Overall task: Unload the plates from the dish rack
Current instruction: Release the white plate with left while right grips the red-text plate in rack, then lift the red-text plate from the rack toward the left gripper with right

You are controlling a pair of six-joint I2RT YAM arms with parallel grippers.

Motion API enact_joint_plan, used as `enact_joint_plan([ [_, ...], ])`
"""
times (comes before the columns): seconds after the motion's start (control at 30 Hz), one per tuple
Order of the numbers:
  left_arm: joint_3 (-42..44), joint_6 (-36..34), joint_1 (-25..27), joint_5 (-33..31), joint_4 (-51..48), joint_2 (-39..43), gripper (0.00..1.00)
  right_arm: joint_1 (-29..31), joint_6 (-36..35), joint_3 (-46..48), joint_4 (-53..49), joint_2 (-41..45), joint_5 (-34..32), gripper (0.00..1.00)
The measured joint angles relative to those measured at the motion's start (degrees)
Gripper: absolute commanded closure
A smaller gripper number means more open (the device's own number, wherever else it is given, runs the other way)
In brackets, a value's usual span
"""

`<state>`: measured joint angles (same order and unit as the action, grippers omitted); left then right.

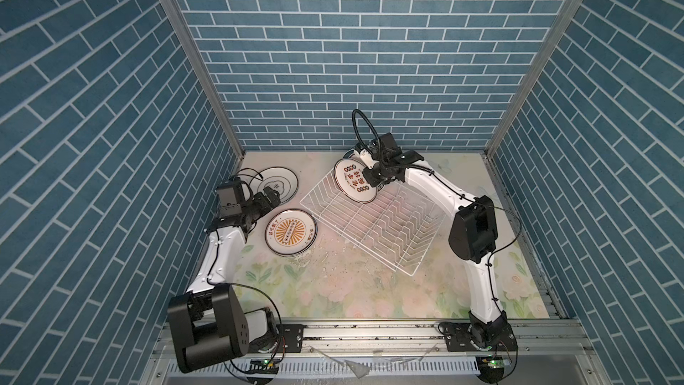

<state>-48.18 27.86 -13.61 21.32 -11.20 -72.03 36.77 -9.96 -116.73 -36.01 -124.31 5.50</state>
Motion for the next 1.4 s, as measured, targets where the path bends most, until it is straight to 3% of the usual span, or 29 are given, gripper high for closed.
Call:
enact_joint_plan([
  [0.57, 0.00, 0.68, 0.04, 0.76, 0.33, -0.94, 0.01, 2.21, -4.55, 5.99, 6.95, 2.58, -7.98, 1.00],
  [1.0, 0.04, 1.51, 1.18, 0.79, 1.86, -2.51, 0.01, 3.41, -6.32, 12.17, 9.53, 7.69, -11.08, 1.00],
  [1.4, 0.11, 2.58, 2.69, 5.70, 6.14, -2.51, 0.01, 4.39, -5.09, 17.35, 8.24, 19.89, -4.26, 1.00],
])
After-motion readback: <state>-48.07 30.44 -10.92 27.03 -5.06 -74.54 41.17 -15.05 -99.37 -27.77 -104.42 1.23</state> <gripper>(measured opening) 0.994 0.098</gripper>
